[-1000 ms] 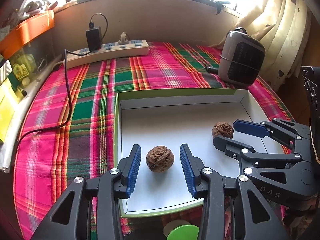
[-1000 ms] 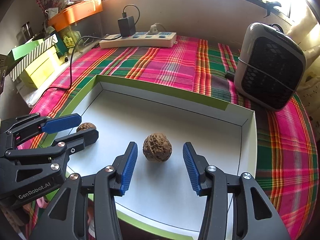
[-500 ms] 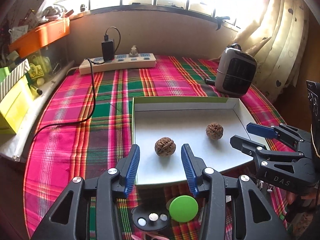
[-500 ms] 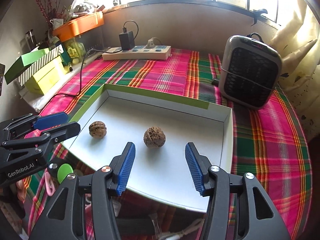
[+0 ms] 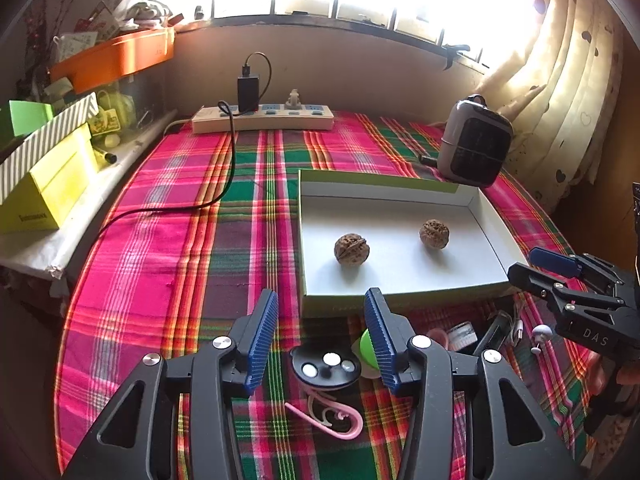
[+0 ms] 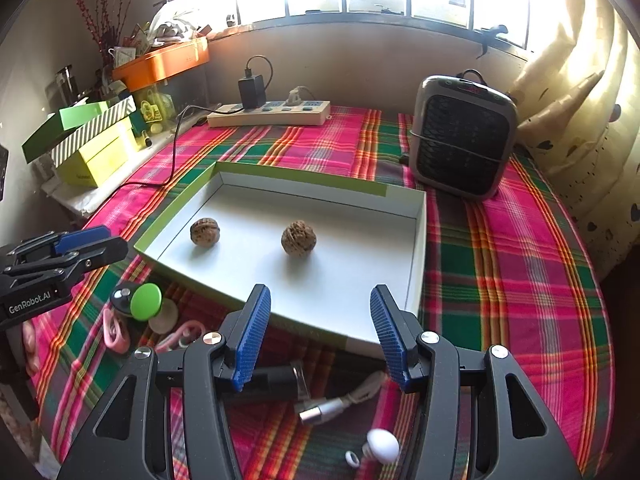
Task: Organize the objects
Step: 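Withdraw both open grippers from the box toward the remaining small objects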
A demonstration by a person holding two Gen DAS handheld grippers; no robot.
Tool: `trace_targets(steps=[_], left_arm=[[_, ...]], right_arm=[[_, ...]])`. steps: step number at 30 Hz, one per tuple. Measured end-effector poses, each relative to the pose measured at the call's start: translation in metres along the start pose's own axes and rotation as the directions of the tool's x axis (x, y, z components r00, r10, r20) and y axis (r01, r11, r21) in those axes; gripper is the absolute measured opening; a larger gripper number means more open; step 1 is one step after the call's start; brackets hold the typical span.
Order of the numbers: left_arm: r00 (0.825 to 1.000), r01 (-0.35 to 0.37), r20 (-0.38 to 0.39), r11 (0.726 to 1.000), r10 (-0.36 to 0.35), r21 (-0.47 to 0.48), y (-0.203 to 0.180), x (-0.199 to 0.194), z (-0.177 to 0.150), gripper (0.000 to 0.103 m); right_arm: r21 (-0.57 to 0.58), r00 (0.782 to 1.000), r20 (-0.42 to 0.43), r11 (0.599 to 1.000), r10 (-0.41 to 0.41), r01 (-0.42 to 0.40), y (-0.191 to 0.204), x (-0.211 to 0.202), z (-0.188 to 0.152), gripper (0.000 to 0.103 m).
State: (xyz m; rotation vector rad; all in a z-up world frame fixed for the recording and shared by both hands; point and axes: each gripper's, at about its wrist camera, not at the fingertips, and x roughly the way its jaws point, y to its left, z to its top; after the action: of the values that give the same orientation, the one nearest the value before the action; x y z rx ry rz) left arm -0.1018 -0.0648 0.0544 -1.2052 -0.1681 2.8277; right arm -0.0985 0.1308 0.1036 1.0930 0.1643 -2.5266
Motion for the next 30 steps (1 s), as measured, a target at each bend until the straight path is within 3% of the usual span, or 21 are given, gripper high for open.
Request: trace_targets(steps=[7, 12, 16, 30], left_arm=[[1.000, -0.003, -0.018, 1.000, 0.003, -0.015, 0.003, -0.003, -0.019, 0.047], [0.999, -0.048, 0.005, 0.998, 0.047, 0.047, 0.000, -0.011, -0.033, 0.047], [0.999, -0.038, 0.003, 0.999, 0.038, 0.034, 0.004, -0.019, -0.040, 0.047], [0.999, -0.006, -0.052, 1.000, 0.006, 0.007, 0.001, -0.019, -0.061, 0.051]], right_arm=[[0.012, 1.000, 0.012, 1.000, -0.025, 0.025, -0.008, -0.012, -0.015, 0.053], [0.040, 0.999, 0.007, 0.998, -0.048, 0.048, -0.019, -0.020, -0.031, 0.053], [0.041, 0.997, 0.000, 0.997, -0.072, 0.072, -0.025, -0.025, -0.044, 0.053], [0.049, 0.998, -0.048, 0.998, -0.038, 0.040, -0.021, -0.013, -0.062, 0.057]])
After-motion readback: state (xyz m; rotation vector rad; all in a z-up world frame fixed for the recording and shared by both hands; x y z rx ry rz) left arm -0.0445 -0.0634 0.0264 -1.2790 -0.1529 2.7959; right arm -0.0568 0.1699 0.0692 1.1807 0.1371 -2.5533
